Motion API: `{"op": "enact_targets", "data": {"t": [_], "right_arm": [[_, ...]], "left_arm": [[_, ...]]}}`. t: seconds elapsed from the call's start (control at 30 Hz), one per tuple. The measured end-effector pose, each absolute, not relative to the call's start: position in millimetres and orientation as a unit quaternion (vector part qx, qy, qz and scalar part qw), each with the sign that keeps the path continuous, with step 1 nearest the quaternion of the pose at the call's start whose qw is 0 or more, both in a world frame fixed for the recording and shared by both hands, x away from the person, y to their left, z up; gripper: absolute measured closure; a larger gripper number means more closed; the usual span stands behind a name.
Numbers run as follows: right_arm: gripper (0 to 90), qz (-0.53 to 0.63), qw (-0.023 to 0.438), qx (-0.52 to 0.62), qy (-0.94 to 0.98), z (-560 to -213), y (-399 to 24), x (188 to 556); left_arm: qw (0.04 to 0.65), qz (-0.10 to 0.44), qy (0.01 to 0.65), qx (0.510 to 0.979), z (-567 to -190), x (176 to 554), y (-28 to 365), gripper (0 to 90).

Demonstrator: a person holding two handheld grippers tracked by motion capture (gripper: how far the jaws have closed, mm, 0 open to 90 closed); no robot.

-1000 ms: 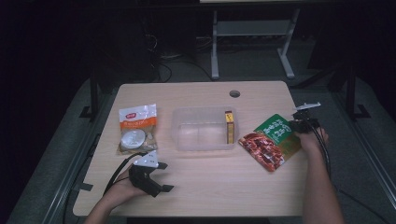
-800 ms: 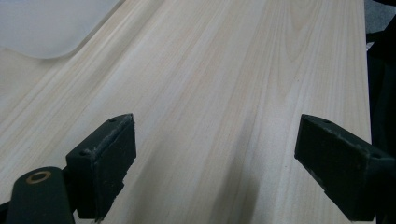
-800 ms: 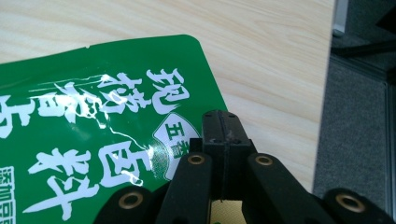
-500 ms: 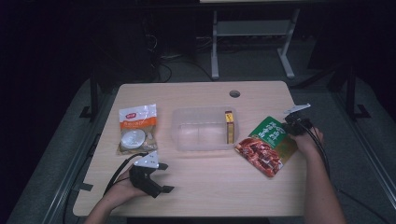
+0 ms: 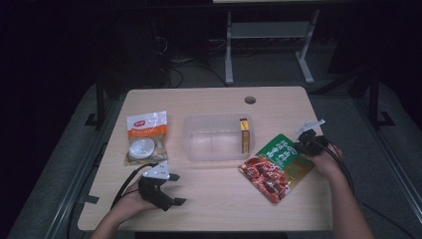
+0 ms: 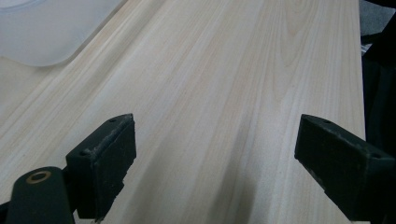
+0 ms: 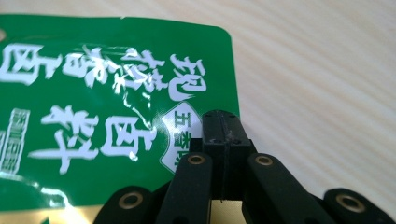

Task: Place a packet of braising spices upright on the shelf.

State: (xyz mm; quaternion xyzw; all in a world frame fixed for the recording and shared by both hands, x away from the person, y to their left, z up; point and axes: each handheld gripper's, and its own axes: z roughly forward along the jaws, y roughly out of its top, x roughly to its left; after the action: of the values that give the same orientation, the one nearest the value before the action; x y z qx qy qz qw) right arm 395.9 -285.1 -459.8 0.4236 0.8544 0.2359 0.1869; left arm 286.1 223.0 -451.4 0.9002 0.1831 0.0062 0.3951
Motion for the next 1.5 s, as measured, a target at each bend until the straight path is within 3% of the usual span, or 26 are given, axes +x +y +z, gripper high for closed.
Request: {"op": "enact_targets", "data": {"t": [0.73,1.5], "right_arm": [[90.0,0.271,0.102,0.346,0.893,-456,-257,335],[90.0,0.284,0.043,0.201,0.937,-455,-171,308]], "left_arm": [[0.401,0.006,0.187,0.897,-451,286,221,12.0],[0.408,0.012,0.184,0.894,-447,284,218,12.0]]}}
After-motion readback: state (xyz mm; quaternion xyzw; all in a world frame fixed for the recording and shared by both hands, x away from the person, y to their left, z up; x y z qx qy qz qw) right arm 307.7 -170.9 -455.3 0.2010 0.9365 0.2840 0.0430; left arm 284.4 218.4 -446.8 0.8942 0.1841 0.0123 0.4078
